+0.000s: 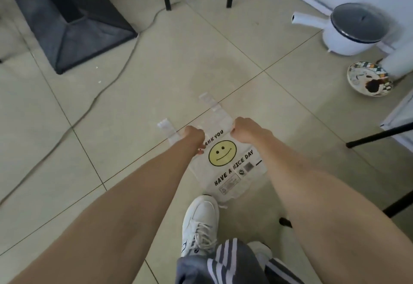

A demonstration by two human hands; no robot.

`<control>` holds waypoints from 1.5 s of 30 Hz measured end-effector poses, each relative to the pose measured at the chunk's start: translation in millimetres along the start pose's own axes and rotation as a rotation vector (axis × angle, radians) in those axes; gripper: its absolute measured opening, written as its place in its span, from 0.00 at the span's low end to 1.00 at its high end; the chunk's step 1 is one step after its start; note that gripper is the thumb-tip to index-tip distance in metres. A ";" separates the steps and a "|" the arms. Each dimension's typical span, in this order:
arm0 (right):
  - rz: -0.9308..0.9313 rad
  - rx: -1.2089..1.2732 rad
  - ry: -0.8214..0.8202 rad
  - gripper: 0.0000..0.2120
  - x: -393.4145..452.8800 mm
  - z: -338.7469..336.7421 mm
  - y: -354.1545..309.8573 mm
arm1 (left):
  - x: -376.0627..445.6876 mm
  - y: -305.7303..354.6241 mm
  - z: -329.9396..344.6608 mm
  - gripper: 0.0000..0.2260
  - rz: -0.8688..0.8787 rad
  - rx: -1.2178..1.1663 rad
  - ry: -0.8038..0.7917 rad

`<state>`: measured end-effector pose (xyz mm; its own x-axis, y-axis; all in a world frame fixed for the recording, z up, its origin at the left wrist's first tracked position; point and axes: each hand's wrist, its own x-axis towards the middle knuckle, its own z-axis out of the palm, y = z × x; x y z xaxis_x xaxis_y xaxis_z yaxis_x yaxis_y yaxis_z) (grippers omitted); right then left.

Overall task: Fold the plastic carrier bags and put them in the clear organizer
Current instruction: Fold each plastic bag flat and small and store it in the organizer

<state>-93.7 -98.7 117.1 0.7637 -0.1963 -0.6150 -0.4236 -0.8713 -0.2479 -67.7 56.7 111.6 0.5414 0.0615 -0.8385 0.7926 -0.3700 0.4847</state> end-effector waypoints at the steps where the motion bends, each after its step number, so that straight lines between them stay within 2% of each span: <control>1: -0.013 -0.024 0.003 0.10 8.2 8.0 -0.1 | 8.2 -4.8 1.1 0.14 -0.007 0.007 0.000; 3: -0.031 -0.070 -0.003 0.10 24.4 22.5 -0.3 | 27.9 -14.3 0.2 0.18 -0.035 0.010 0.018; 5: -0.039 -0.113 -0.005 0.09 39.3 33.3 0.4 | 49.2 -27.0 -3.2 0.21 -0.077 -0.018 0.103; 9: -0.069 -0.179 0.047 0.12 66.0 46.8 0.9 | 129.8 -68.0 -2.3 0.30 -0.042 0.179 0.198; 13: -0.067 -0.204 0.113 0.18 85.8 57.8 -4.0 | 95.2 -60.6 -7.8 0.21 -0.007 0.268 0.360; 19: 0.050 -0.119 0.128 0.35 104.2 70.8 -7.0 | 106.1 -70.7 -2.8 0.21 0.130 0.709 0.395; 23: 0.087 -0.083 0.139 0.35 103.3 79.6 -6.2 | 108.4 -68.5 -0.7 0.20 0.220 0.868 0.403; 25: 0.096 -0.055 0.159 0.30 102.6 86.0 -3.9 | 111.9 -67.9 -2.1 0.16 0.241 0.895 0.381; 28: 0.085 0.001 0.172 0.21 100.9 88.1 0.9 | 117.2 -66.4 -2.4 0.12 0.296 0.844 0.356; 33: 0.143 0.112 0.224 0.12 95.8 67.8 4.2 | 110.3 -57.5 2.1 0.08 0.480 0.667 0.418; 35: 0.168 0.156 0.218 0.11 91.4 54.7 3.8 | 104.1 -54.4 2.4 0.08 0.556 0.589 0.410; 37: 0.185 0.193 0.216 0.05 82.3 40.1 3.3 | 94.9 -48.8 2.3 0.06 0.606 0.514 0.386; 38: 0.197 0.219 0.219 0.04 76.4 32.7 3.2 | 87.3 -44.6 2.4 0.05 0.627 0.486 0.369; 39: 0.218 0.244 0.222 0.09 70.0 25.1 2.7 | 78.2 -40.0 2.2 0.05 0.649 0.461 0.350; 41: 0.233 0.276 0.223 0.12 51.9 6.9 0.1 | 58.4 -28.3 0.8 0.07 0.684 0.412 0.326; 45: 0.239 0.316 0.250 0.06 -0.9 -37.2 -2.4 | 10.7 0.0 -3.4 0.15 0.686 0.310 0.273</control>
<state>-75.1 -113.2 146.1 0.7042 -0.5109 -0.4929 -0.6998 -0.6166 -0.3607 -60.9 60.5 103.5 0.9612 -0.0634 -0.2685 0.1656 -0.6459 0.7452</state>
